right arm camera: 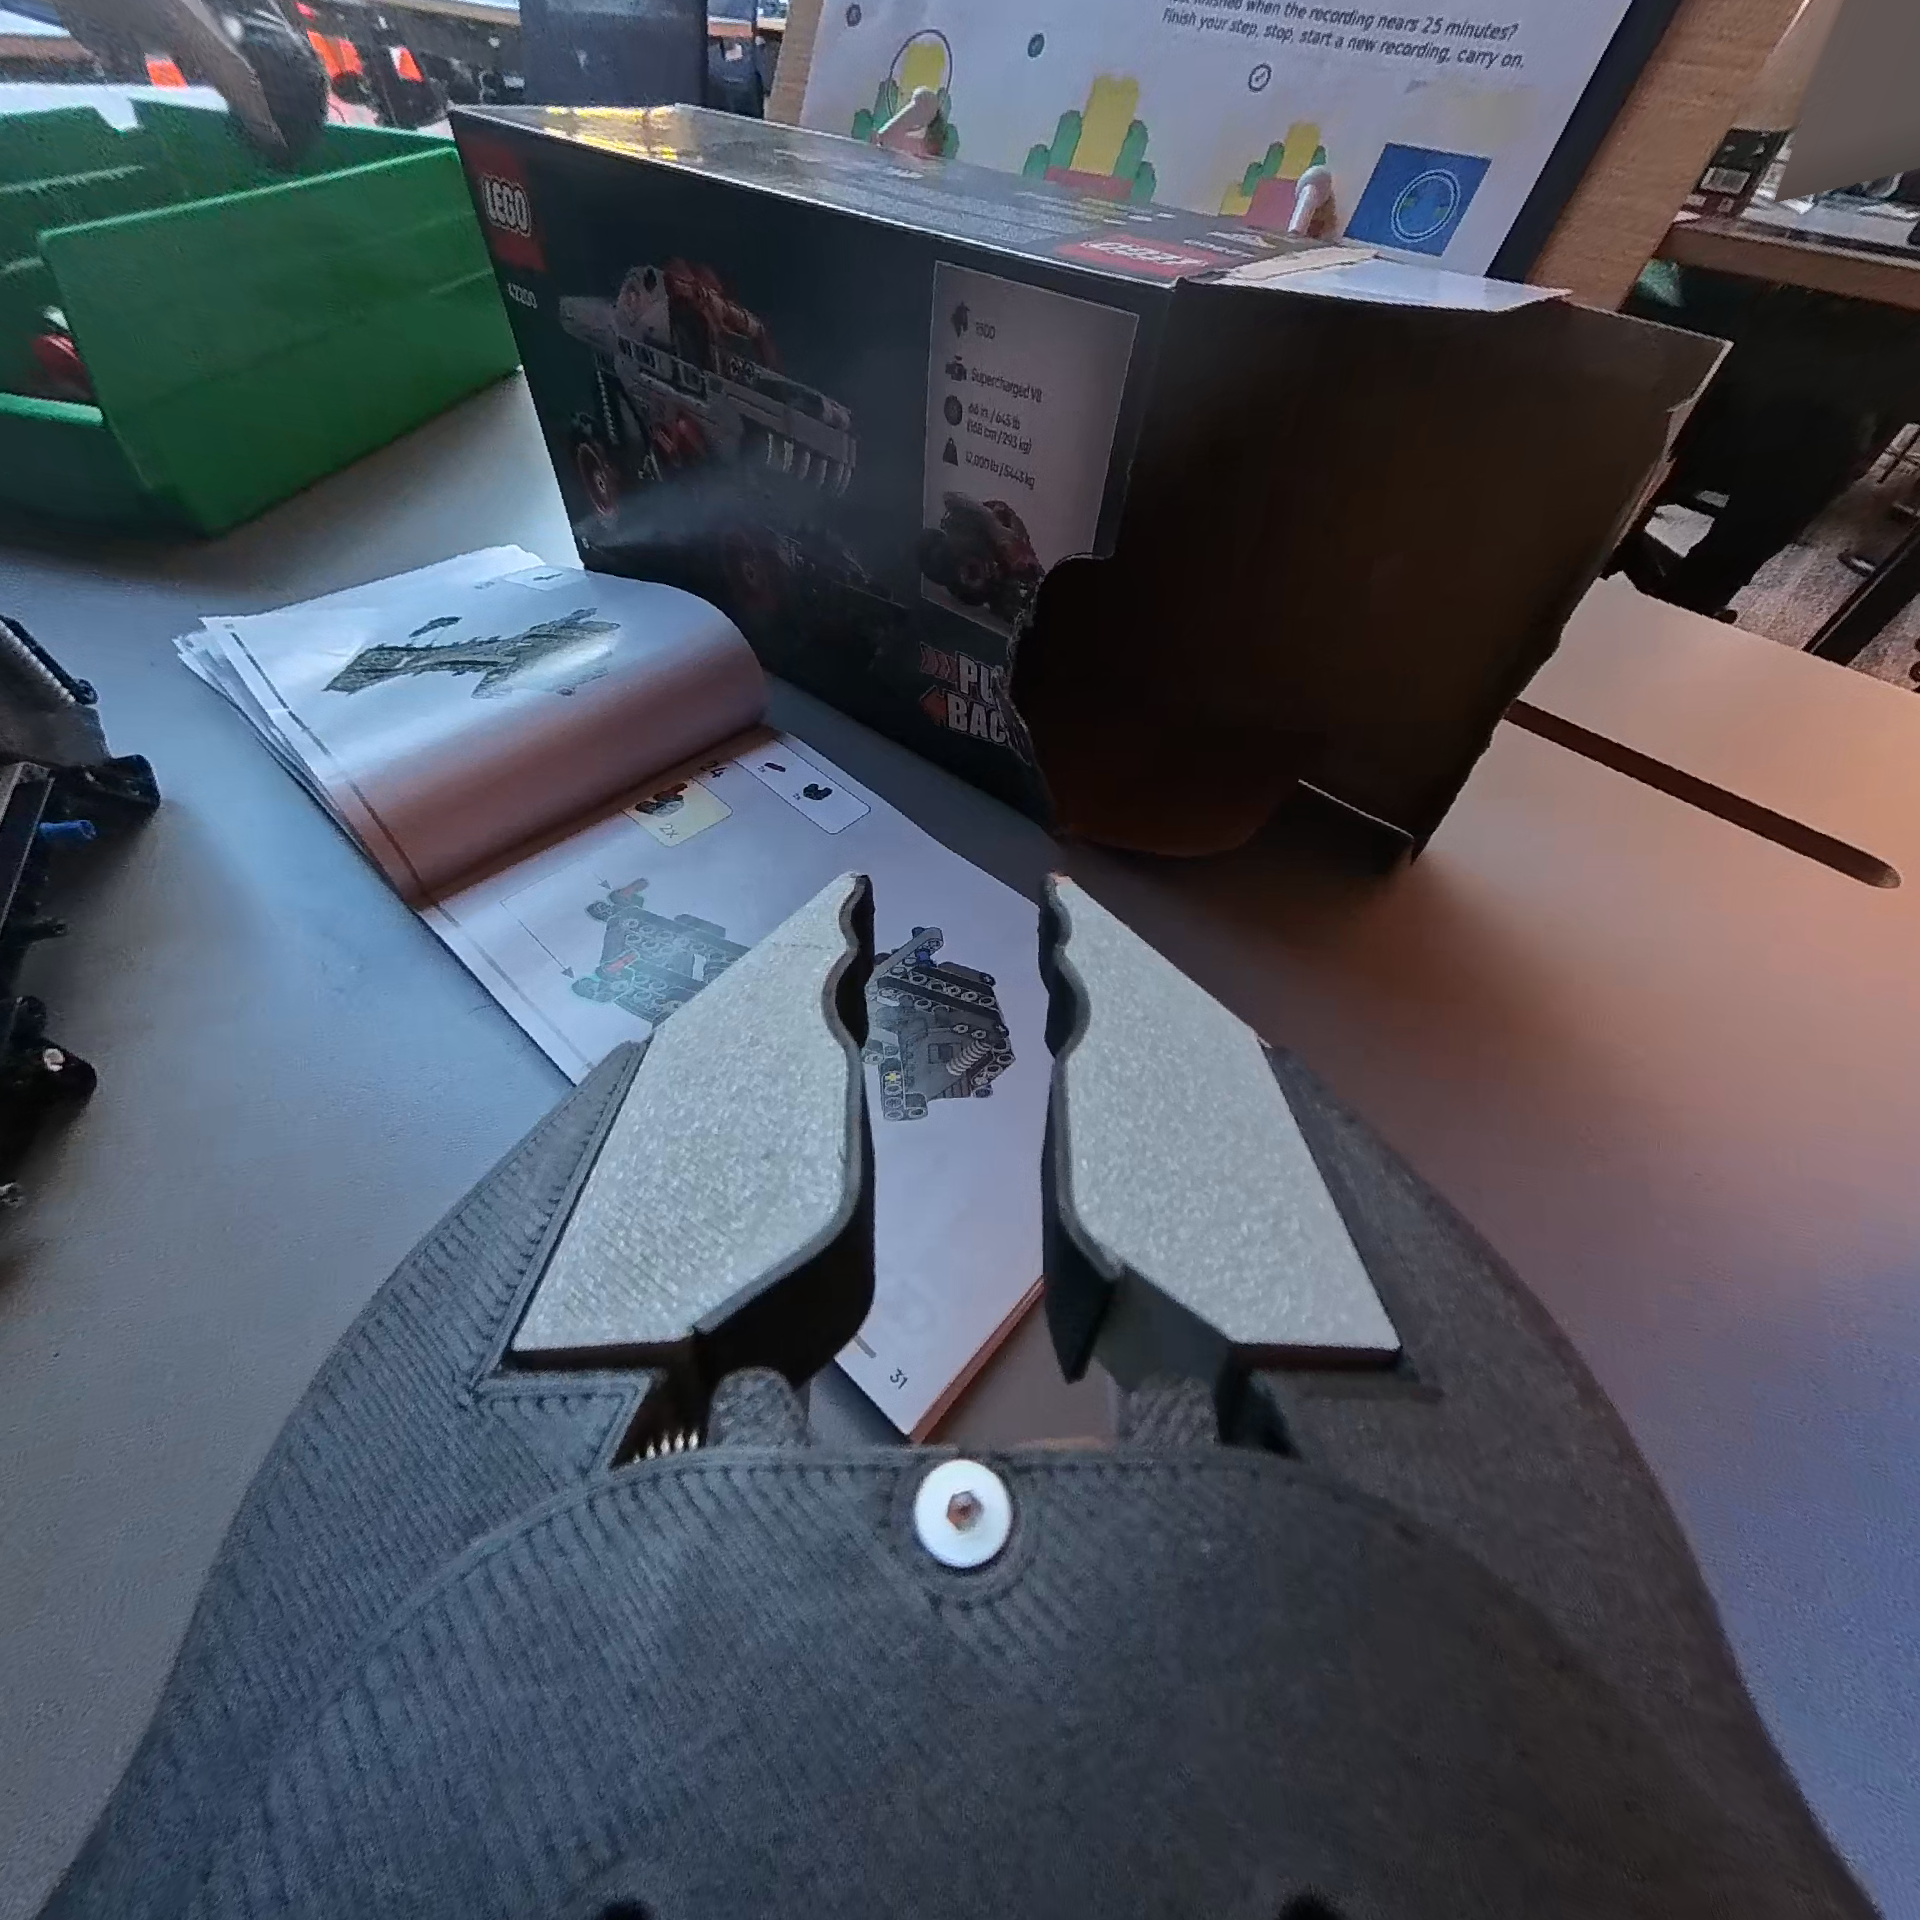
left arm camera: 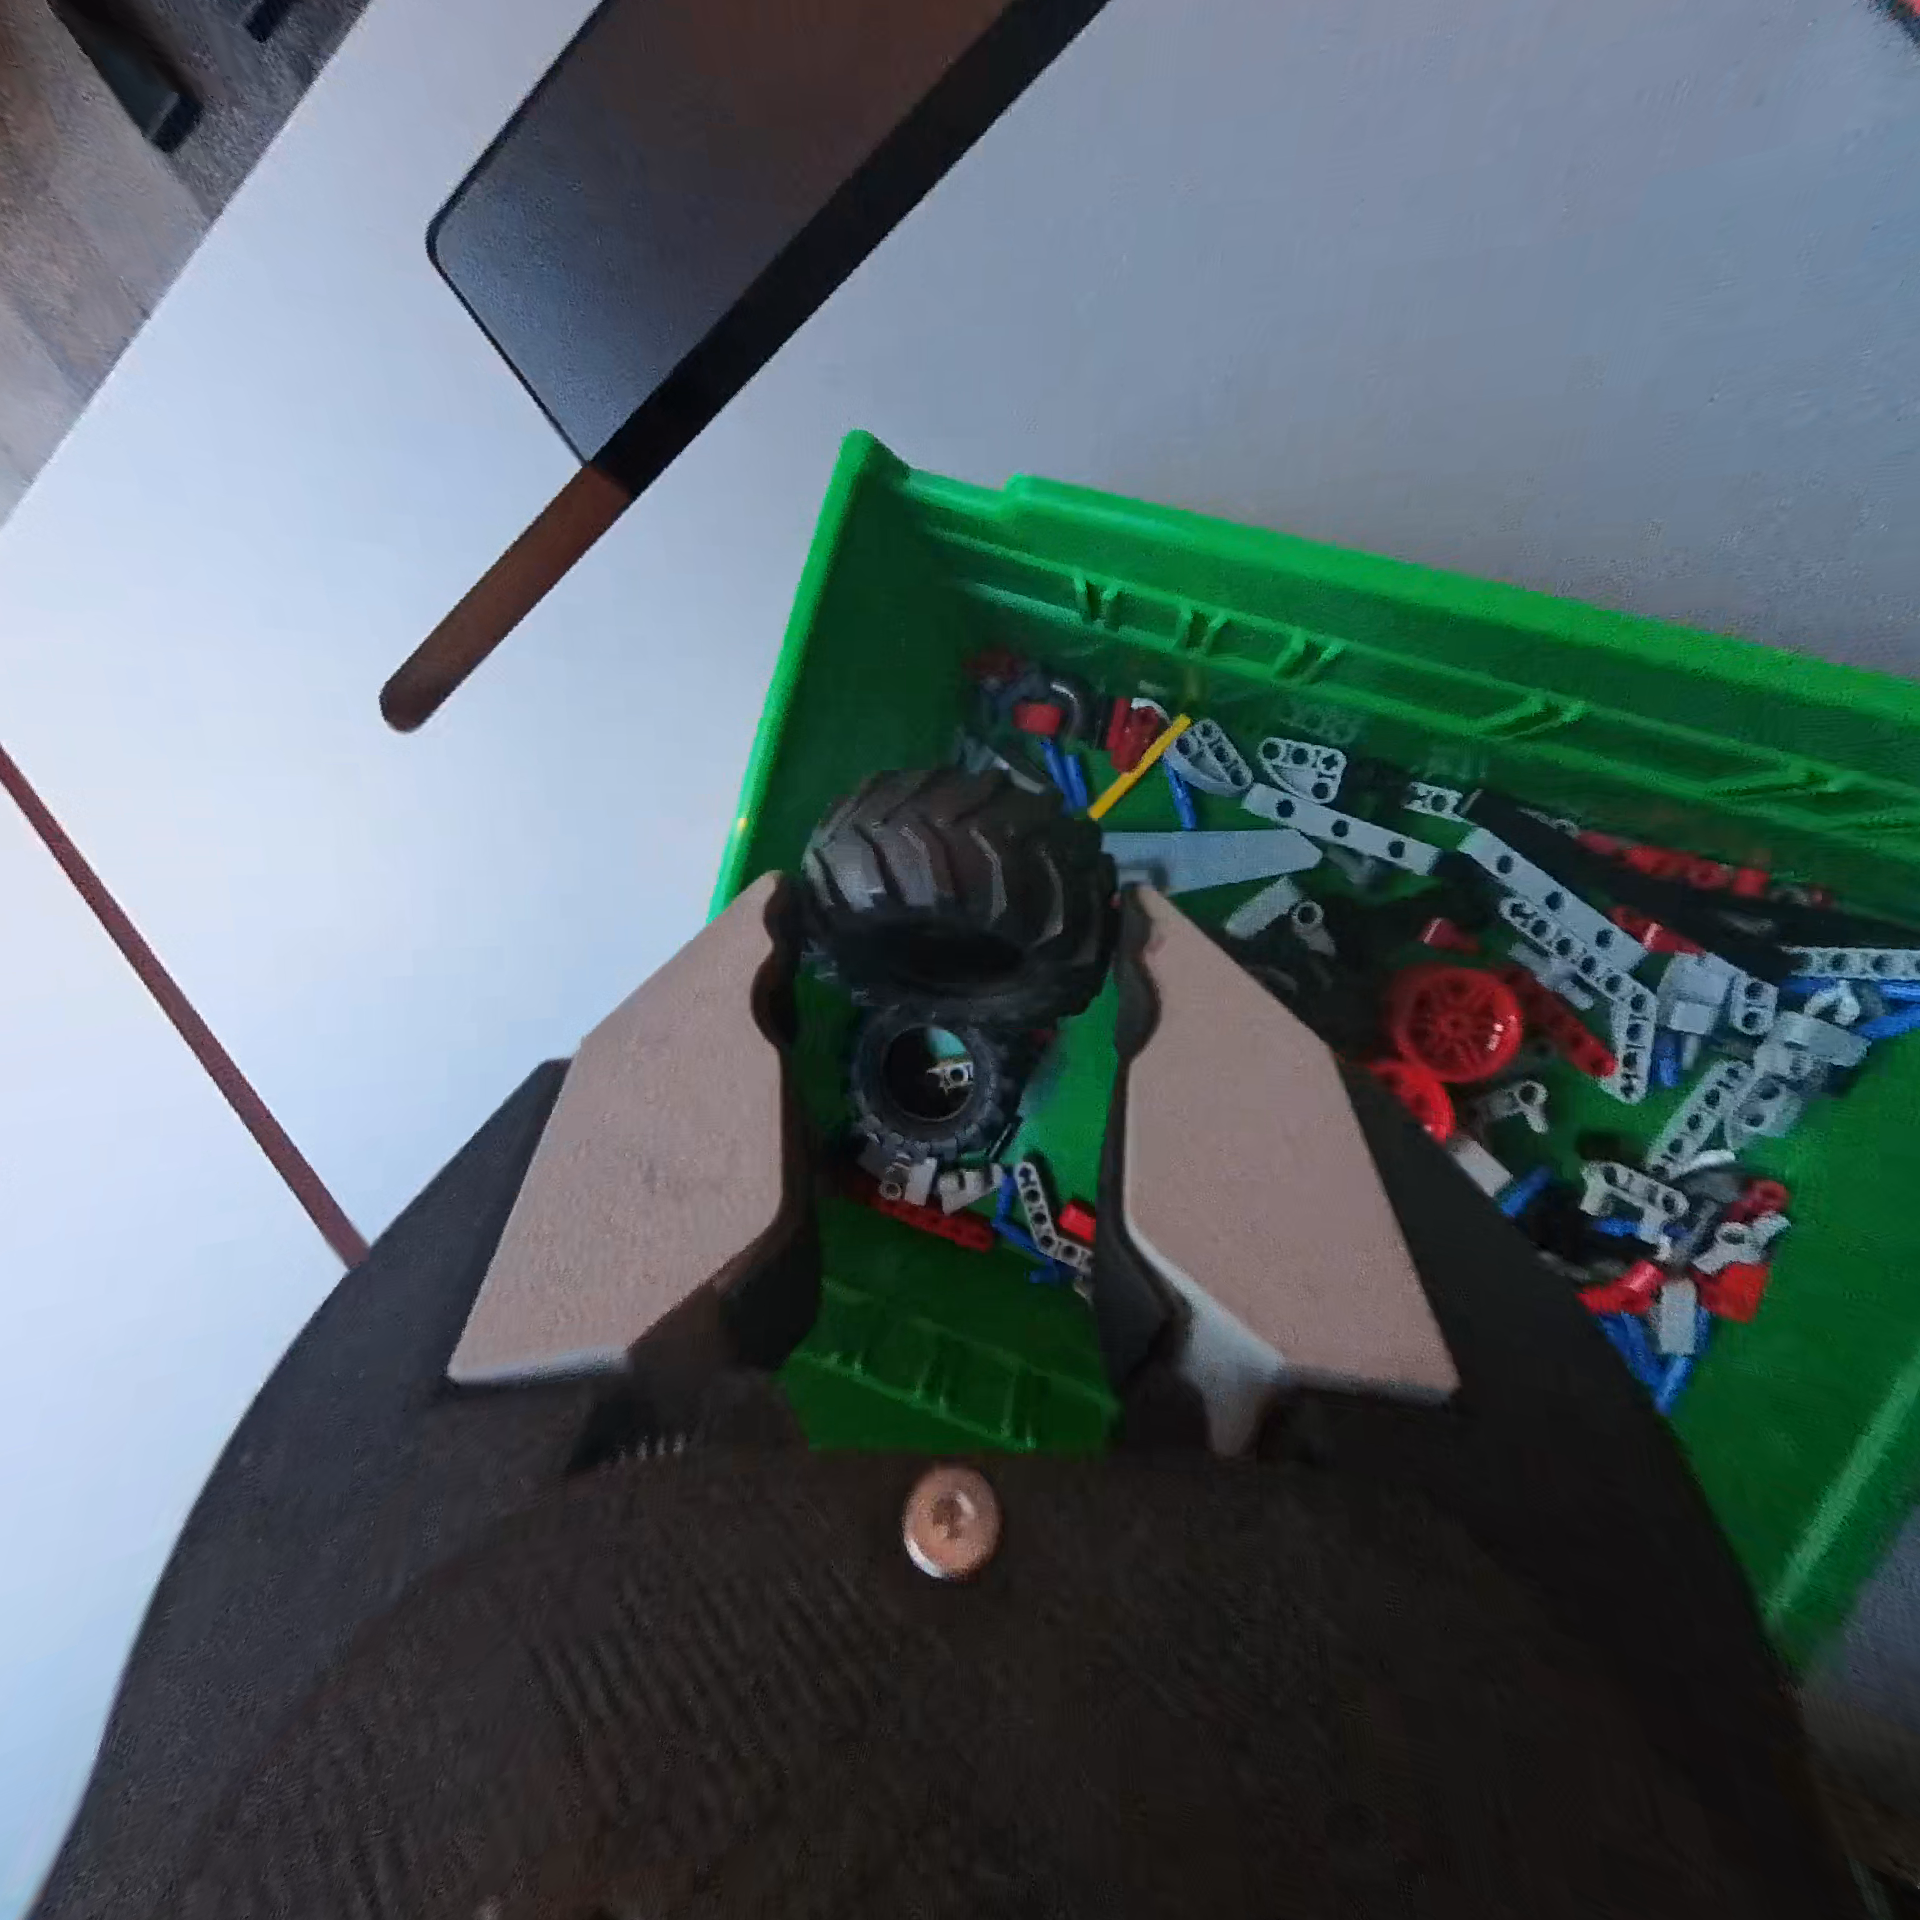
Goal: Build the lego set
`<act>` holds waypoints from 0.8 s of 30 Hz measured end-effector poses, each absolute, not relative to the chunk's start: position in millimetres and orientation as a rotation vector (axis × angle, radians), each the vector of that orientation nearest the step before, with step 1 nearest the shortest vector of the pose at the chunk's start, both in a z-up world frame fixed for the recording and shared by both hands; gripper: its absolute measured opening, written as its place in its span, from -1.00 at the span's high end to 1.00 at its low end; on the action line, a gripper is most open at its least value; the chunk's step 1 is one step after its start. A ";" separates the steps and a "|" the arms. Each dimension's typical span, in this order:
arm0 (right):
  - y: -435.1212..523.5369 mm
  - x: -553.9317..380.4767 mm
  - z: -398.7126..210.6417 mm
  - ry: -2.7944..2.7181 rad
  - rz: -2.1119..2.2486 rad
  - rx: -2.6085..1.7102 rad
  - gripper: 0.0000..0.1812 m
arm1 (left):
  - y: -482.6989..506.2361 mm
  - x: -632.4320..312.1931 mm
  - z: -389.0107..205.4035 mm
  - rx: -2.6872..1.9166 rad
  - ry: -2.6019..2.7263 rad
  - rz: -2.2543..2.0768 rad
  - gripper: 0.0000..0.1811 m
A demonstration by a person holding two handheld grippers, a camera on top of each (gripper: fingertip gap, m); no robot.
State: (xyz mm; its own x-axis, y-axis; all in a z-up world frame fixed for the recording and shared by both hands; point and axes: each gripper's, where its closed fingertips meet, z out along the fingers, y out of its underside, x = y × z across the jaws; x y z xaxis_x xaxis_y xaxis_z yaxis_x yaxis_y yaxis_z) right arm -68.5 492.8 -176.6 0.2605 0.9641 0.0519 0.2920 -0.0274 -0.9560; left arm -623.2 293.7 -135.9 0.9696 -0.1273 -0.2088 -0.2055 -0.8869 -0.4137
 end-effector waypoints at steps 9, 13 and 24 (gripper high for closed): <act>492.6 -69.0 -177.2 -1.221 0.845 -1.532 0.69 | 292.2 -618.3 -147.6 -2.720 0.289 0.271 0.35; 491.8 -69.1 -177.0 -1.225 0.845 -1.525 0.69 | 290.2 -594.7 -174.3 -2.773 0.430 0.072 0.40; 490.3 -69.8 -177.3 -1.236 0.855 -1.523 0.69 | 276.6 -638.3 -202.9 -2.895 0.370 0.178 0.83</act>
State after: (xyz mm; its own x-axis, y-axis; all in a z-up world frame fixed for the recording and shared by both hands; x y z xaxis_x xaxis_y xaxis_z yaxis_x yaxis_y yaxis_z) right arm -69.8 490.3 -177.3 0.2404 0.9694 0.0490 0.2961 -0.0252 -0.9548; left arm -638.3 276.6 -202.9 0.9610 -0.2348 -0.1462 -0.2611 -0.9446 -0.1988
